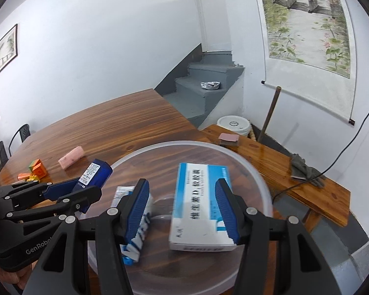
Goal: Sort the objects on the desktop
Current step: 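Lower the navy blue tube into the bowl and open the left tool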
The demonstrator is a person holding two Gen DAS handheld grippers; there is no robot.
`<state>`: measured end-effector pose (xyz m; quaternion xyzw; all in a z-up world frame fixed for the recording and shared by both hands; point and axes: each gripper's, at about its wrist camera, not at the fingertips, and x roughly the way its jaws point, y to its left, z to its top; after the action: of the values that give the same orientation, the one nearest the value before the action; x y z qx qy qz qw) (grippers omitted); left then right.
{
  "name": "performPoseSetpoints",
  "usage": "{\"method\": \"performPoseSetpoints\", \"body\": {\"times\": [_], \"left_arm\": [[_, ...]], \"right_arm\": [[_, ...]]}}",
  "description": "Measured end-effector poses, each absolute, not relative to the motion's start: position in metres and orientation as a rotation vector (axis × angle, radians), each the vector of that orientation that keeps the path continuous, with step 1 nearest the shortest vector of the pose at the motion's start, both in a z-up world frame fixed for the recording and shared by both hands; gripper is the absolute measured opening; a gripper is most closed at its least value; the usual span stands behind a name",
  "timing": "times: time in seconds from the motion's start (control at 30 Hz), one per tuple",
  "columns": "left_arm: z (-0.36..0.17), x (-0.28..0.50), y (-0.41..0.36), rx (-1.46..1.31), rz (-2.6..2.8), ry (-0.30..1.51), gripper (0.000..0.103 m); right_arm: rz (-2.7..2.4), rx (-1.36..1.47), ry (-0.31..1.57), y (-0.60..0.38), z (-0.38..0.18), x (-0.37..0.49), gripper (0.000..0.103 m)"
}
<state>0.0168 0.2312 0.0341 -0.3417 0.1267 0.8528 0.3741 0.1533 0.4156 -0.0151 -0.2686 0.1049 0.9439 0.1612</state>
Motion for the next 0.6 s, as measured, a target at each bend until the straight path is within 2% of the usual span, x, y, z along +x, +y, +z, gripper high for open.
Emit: {"method": "performPoseSetpoints", "body": {"times": [0.43, 0.47, 0.5, 0.53, 0.6], "left_arm": [[0.028, 0.016, 0.255, -0.909, 2.117, 0.324, 0.033], [0.028, 0.016, 0.256, -0.915, 2.108, 0.320, 0.044], [0.028, 0.015, 0.256, -0.916, 2.109, 0.317, 0.061], [0.028, 0.016, 0.255, -0.904, 2.117, 0.309, 0.066], [0.032, 0.018, 0.251, -0.871, 2.141, 0.288, 0.069]], "right_arm": [[2.633, -0.740, 0.325, 0.440, -0.018, 0.161, 0.060], [2.631, -0.739, 0.326, 0.441, -0.018, 0.161, 0.060], [2.629, -0.738, 0.326, 0.441, -0.018, 0.161, 0.060], [2.627, -0.738, 0.326, 0.442, -0.018, 0.161, 0.060], [2.621, -0.735, 0.323, 0.442, -0.018, 0.161, 0.061]]}}
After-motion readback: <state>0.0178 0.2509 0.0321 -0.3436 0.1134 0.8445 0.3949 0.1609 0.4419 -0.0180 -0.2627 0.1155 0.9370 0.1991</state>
